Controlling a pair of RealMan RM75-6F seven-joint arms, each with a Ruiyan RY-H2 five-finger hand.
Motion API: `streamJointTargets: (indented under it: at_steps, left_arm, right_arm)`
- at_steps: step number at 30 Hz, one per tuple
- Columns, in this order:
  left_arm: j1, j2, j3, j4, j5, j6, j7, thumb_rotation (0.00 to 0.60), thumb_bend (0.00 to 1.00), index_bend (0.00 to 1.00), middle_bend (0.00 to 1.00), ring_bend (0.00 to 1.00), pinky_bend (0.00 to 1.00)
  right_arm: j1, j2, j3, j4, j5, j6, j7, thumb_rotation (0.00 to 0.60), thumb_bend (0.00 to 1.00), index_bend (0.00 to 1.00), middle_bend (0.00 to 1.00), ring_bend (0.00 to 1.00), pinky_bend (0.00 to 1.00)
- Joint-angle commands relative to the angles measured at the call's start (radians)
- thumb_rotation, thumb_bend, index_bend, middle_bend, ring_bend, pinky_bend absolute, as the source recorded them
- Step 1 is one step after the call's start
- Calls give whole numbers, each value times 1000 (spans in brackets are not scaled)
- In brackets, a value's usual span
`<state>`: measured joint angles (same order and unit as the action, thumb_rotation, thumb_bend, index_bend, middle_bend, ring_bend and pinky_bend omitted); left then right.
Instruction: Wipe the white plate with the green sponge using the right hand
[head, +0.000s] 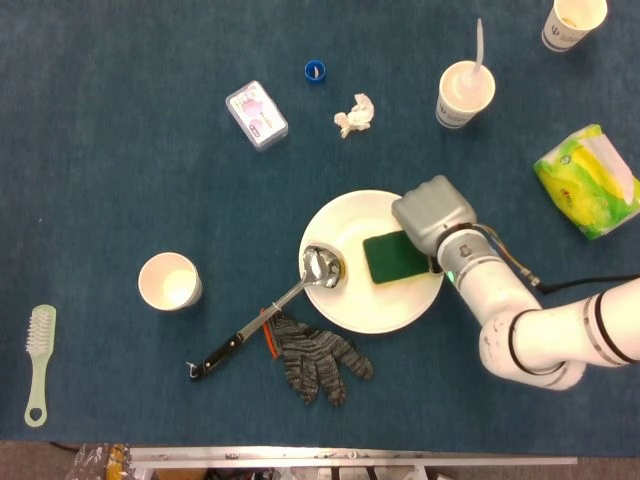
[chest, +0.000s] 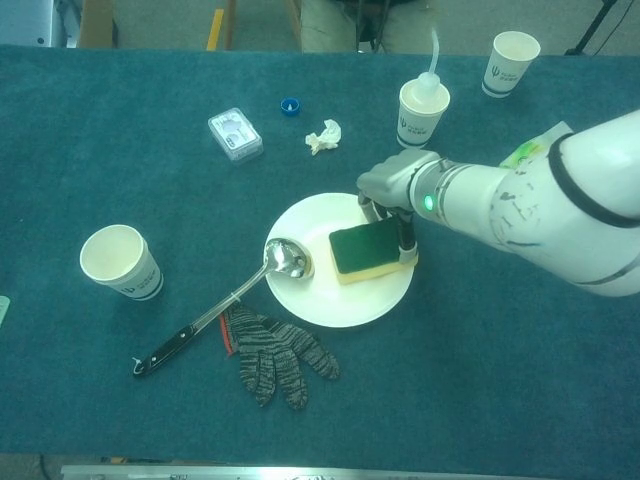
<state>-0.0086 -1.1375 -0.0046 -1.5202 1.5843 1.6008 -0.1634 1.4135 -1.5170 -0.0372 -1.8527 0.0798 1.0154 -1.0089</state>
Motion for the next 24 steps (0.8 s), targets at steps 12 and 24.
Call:
streamJointTargets:
  at_steps: [12,24]
  left_arm:
    - [-5,-7,0,-2,4,-6,6,600,388,302,206,47,87]
    - [-1,-9,-2,15,-4,-2,-16,600,387,302,206,46,87]
  right_arm:
    - [-2,18,4,-9,23,14,-33,600,119,447,341,256,467]
    - [14,-35,33,15,44,24,-69,600,119,447,341,256,467]
